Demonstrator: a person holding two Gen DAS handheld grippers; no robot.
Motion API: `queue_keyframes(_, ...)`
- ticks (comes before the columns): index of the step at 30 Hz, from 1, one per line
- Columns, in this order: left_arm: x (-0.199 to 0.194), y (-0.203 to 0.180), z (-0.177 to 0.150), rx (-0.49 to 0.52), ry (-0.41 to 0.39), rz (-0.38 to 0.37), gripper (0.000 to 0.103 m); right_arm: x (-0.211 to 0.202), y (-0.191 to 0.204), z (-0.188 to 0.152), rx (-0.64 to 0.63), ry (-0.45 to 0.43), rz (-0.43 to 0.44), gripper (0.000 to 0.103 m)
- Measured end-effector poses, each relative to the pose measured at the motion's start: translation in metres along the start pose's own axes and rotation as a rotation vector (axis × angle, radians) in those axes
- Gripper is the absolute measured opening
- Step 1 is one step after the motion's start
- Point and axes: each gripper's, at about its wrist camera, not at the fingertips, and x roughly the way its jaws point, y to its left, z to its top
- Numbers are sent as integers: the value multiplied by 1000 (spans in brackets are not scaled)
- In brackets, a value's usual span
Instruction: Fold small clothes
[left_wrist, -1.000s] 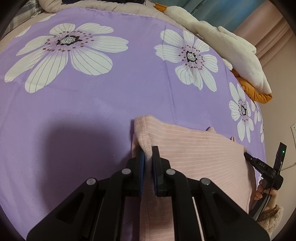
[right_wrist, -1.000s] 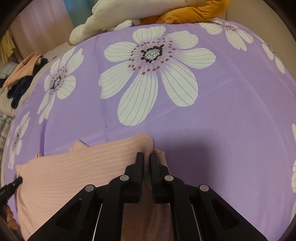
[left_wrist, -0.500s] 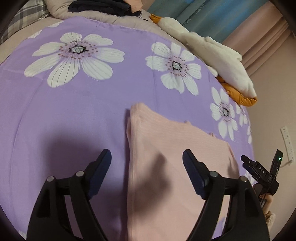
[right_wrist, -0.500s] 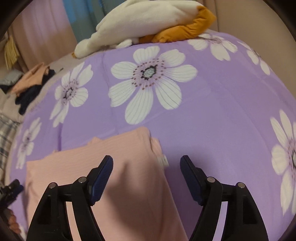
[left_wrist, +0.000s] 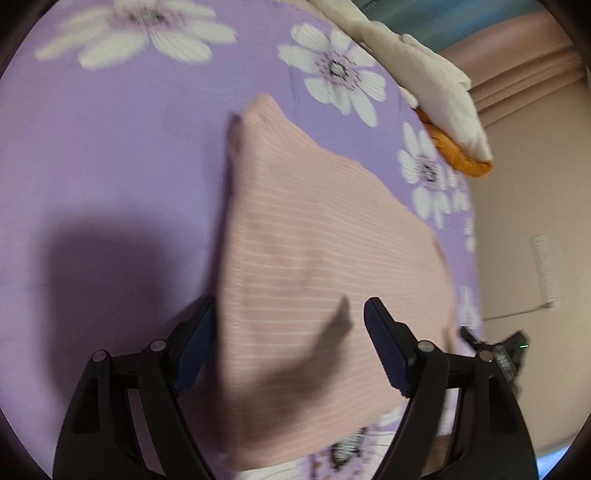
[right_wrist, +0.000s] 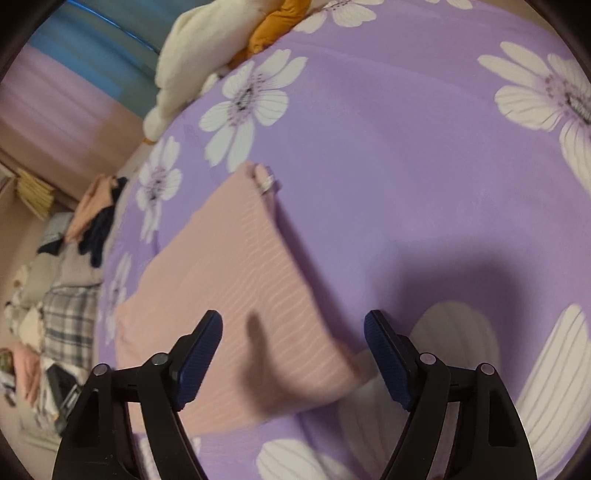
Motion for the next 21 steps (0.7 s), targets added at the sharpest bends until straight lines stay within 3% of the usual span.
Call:
queue_keyframes(1, 4, 0, 1, -10, 4, -19, 78, 5, 2, 0, -1, 9, 17, 79)
queue_keyframes(3, 8, -1, 2, -3, 5, -33, 67, 15, 7, 1, -13, 8, 24, 79)
queue_keyframes(4, 10, -1, 3, -9, 8, -28, 57, 16, 8, 1, -20, 4, 25, 73)
queue_keyframes(6, 14, -1, 5, -23, 10, -10, 36, 25, 14, 3, -32, 8, 26, 57)
queue_keyframes(8, 16, -1, 4, -42, 10, -10, 28, 32, 16, 3, -21, 29, 32, 25)
queue_keyframes(12, 0, -18, -1, 6, -24, 10, 19, 17, 31, 1, -58, -6, 5, 17)
queue_keyframes(15, -22, -38, -7, 48, -42, -16, 18, -9, 47, -3, -87, -40, 29, 16)
queue_keyframes(21, -60, -62, -44, 152, -47, 12, 19, -55, 57, -22, -132, -73, 0, 16)
